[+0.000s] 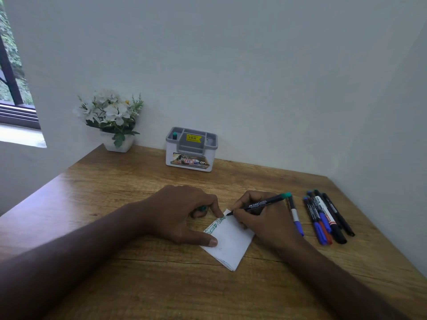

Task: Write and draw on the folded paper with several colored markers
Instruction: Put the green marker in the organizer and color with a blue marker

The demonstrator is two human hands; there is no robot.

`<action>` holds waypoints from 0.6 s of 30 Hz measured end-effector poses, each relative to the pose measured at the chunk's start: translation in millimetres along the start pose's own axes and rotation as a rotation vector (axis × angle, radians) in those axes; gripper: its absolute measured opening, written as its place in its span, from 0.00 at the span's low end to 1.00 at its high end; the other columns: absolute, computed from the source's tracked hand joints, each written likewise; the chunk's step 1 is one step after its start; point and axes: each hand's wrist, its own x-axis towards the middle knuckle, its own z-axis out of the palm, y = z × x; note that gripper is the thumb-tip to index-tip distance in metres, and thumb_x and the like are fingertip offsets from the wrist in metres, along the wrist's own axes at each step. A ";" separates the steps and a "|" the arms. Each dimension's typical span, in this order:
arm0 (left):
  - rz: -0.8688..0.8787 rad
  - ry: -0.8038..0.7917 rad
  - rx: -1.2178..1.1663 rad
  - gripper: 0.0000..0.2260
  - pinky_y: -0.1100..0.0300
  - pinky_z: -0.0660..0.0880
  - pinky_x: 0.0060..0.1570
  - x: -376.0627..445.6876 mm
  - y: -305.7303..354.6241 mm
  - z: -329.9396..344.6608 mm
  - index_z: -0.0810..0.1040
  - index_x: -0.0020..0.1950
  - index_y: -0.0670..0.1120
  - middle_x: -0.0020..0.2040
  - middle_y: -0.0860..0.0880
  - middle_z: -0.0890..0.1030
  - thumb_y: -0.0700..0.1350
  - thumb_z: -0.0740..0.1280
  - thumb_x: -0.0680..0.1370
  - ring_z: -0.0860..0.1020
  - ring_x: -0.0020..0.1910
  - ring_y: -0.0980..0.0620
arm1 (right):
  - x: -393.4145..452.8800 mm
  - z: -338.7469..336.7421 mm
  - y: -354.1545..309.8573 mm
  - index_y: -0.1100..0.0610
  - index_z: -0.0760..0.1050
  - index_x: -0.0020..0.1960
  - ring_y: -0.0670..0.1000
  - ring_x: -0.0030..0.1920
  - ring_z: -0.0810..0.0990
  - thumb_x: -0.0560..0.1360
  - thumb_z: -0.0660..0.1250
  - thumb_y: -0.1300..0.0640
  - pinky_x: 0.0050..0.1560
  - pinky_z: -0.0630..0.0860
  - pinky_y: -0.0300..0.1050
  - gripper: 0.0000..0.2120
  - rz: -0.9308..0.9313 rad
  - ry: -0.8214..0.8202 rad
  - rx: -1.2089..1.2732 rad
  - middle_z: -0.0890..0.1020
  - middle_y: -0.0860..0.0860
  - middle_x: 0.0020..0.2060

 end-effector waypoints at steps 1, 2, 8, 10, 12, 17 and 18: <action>-0.001 -0.001 0.001 0.29 0.49 0.77 0.48 -0.2 0.0 -0.1 0.71 0.66 0.67 0.50 0.60 0.78 0.79 0.62 0.70 0.75 0.49 0.59 | -0.1 0.1 -0.3 0.48 0.85 0.41 0.41 0.40 0.85 0.74 0.76 0.59 0.42 0.84 0.38 0.06 0.004 -0.002 -0.011 0.87 0.39 0.39; 0.000 -0.003 0.003 0.29 0.50 0.77 0.48 -0.2 0.0 -0.1 0.70 0.66 0.67 0.51 0.60 0.78 0.79 0.62 0.70 0.75 0.49 0.60 | 0.0 0.3 -0.5 0.48 0.85 0.41 0.41 0.40 0.85 0.74 0.76 0.58 0.43 0.84 0.39 0.06 0.006 -0.004 -0.021 0.87 0.39 0.39; 0.012 0.008 0.005 0.26 0.54 0.75 0.44 -0.3 2.2 -1.3 0.73 0.64 0.65 0.44 0.61 0.75 0.76 0.65 0.72 0.74 0.46 0.61 | 0.1 0.2 -0.9 0.48 0.85 0.42 0.42 0.39 0.86 0.74 0.76 0.59 0.41 0.84 0.37 0.06 0.009 0.018 -0.013 0.87 0.39 0.40; 0.012 0.008 0.006 0.25 0.53 0.75 0.43 -0.1 2.3 -1.0 0.73 0.64 0.66 0.43 0.60 0.75 0.76 0.65 0.72 0.74 0.45 0.60 | -0.1 -0.1 -0.8 0.49 0.85 0.42 0.42 0.39 0.86 0.74 0.76 0.59 0.41 0.84 0.37 0.06 0.020 0.012 -0.013 0.87 0.38 0.40; 0.013 0.013 0.006 0.26 0.53 0.75 0.43 -0.1 1.8 -0.6 0.73 0.64 0.66 0.43 0.60 0.75 0.76 0.65 0.71 0.74 0.44 0.60 | 0.2 0.2 -0.3 0.49 0.85 0.42 0.43 0.37 0.86 0.74 0.76 0.59 0.41 0.84 0.38 0.06 0.022 0.023 -0.005 0.88 0.40 0.39; 0.006 0.009 0.003 0.27 0.51 0.76 0.45 -0.5 0.7 0.2 0.72 0.64 0.66 0.44 0.59 0.76 0.78 0.64 0.71 0.75 0.45 0.59 | 0.7 0.1 0.6 0.48 0.85 0.42 0.43 0.36 0.86 0.74 0.76 0.59 0.40 0.84 0.38 0.06 0.031 0.024 -0.004 0.88 0.40 0.38; 0.007 0.010 0.001 0.27 0.50 0.76 0.46 -0.6 0.3 0.4 0.72 0.64 0.66 0.45 0.59 0.77 0.78 0.63 0.70 0.75 0.46 0.59 | 0.9 0.1 1.2 0.49 0.85 0.42 0.44 0.35 0.86 0.74 0.76 0.60 0.39 0.83 0.38 0.06 0.032 0.029 0.011 0.88 0.42 0.38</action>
